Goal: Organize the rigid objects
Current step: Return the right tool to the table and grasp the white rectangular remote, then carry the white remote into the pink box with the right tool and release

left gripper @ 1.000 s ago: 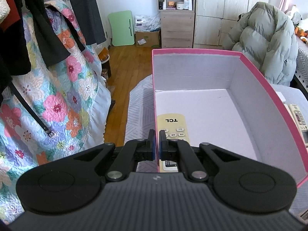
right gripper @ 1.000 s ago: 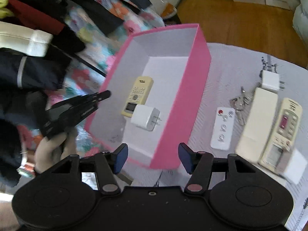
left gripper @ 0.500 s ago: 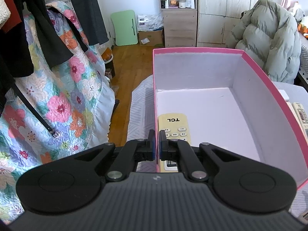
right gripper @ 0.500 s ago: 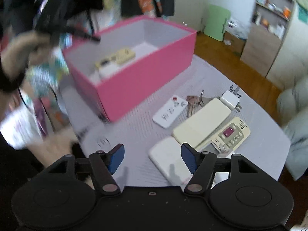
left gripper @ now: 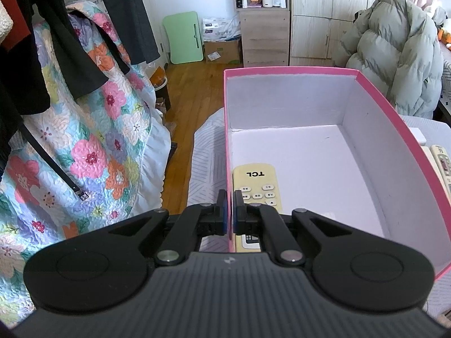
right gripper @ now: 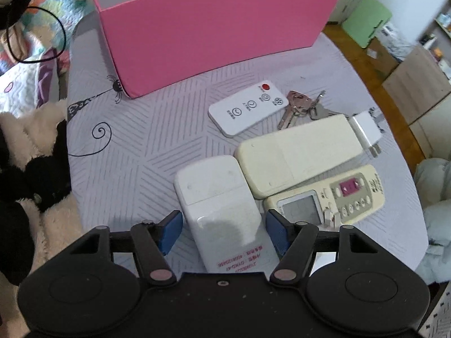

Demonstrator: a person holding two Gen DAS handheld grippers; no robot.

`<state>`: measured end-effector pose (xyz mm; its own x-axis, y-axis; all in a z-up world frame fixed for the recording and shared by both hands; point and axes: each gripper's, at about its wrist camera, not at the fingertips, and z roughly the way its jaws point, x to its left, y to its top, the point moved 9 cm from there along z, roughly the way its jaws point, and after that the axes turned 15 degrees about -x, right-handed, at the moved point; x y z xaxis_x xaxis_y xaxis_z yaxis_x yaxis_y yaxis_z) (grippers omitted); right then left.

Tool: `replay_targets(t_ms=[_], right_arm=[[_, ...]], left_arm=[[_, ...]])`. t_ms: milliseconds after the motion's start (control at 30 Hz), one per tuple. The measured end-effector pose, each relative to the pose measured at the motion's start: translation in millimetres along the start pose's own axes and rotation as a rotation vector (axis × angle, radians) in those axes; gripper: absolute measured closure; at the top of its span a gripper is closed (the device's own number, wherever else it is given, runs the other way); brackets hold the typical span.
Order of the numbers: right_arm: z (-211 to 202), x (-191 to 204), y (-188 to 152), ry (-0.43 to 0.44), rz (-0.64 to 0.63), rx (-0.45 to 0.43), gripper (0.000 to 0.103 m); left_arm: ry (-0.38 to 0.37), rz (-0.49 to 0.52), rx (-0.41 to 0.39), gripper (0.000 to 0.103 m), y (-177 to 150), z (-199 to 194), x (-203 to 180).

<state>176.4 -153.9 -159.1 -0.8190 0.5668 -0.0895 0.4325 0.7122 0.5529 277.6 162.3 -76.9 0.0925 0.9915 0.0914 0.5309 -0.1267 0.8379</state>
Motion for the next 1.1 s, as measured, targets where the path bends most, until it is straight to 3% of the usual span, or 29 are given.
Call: replay_targets(t_ms=[200,367,467,667,1100], right_arm=[[8,0,7,0.055,0.035,0.027,0.034],[9,-2,10,0.039,0.185,0.054,0.033],[13,6,10,0.039,0.148,0.058,0.027],[12,3,11,0.017,0.227,0.059,0.033],[-55,-3,43,-0.171,0.319,-0.231,0.039]], left_arm=[[0.001,0.001,0.004,0.100,-1,0,0],[0.001,-0.004,0.005,0.100,-1,-1,-1],[-0.003,-0.006,0.000,0.100,0,-2,-1],[0.003,0.003,0.005,0.100,-1,0,-1],[0.015,0.016,0.002,0.100,1,1,-3]])
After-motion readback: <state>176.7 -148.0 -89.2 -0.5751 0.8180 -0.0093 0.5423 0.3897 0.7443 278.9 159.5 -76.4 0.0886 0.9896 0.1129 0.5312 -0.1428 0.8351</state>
